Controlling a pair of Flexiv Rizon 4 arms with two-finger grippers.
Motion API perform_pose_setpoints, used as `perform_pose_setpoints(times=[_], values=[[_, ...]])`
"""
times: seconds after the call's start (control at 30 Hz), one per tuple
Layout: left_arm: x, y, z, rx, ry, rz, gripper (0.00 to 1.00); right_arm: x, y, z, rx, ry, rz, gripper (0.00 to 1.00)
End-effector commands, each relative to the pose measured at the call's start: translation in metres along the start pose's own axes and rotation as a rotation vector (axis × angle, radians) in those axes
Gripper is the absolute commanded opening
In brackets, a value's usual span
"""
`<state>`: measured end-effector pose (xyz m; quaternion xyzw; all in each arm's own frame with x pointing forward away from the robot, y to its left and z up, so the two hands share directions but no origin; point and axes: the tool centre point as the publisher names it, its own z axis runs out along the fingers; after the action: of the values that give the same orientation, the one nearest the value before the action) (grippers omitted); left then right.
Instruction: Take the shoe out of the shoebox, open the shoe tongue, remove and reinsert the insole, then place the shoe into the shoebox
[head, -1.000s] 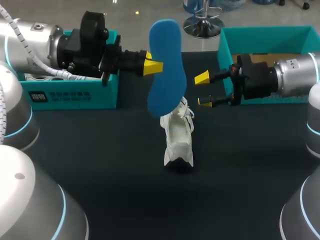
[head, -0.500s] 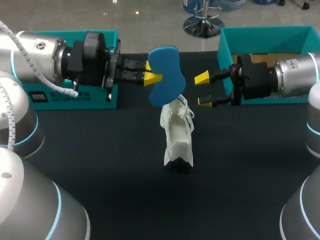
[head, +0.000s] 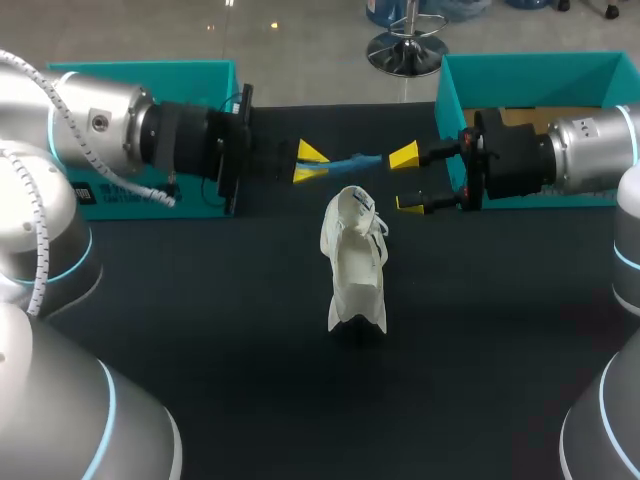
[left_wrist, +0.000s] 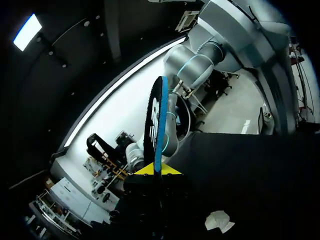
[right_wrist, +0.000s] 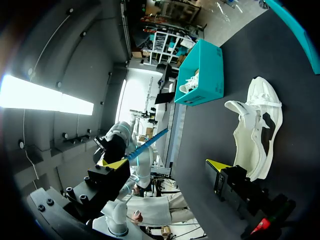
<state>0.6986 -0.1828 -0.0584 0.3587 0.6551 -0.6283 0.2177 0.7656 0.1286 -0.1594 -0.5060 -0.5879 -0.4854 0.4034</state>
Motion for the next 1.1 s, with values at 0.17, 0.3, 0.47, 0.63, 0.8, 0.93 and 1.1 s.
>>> perform_pose_setpoints(times=[0.17,0.3,0.47,0.63,0.8,0.93,1.1], values=[[-0.001,0.006,0.001,-0.005,0.009,0.149,0.0,0.0,0.0,0.002,-0.001,-0.001,0.0,1.0],[0.01,0.018,0.001,-0.024,-0.014,0.24,0.0,0.0,0.0,0.002,-0.001,-0.001,0.0,1.0],[0.022,0.03,0.0,-0.063,-0.008,0.399,0.0,0.0,0.0,0.002,-0.001,-0.001,0.0,1.0],[0.036,0.042,0.002,-0.097,0.033,0.491,0.0,0.0,0.0,0.002,-0.001,-0.001,0.0,1.0],[0.047,0.053,0.002,-0.135,0.062,0.554,0.0,0.0,0.0,0.002,-0.001,-0.001,0.0,1.0],[0.051,0.062,0.007,-0.154,0.062,0.599,0.0,0.001,0.001,0.002,-0.003,0.001,-0.003,1.0],[0.051,0.069,0.02,-0.156,0.047,0.653,0.0,0.003,0.009,0.011,0.019,0.015,0.012,1.0]])
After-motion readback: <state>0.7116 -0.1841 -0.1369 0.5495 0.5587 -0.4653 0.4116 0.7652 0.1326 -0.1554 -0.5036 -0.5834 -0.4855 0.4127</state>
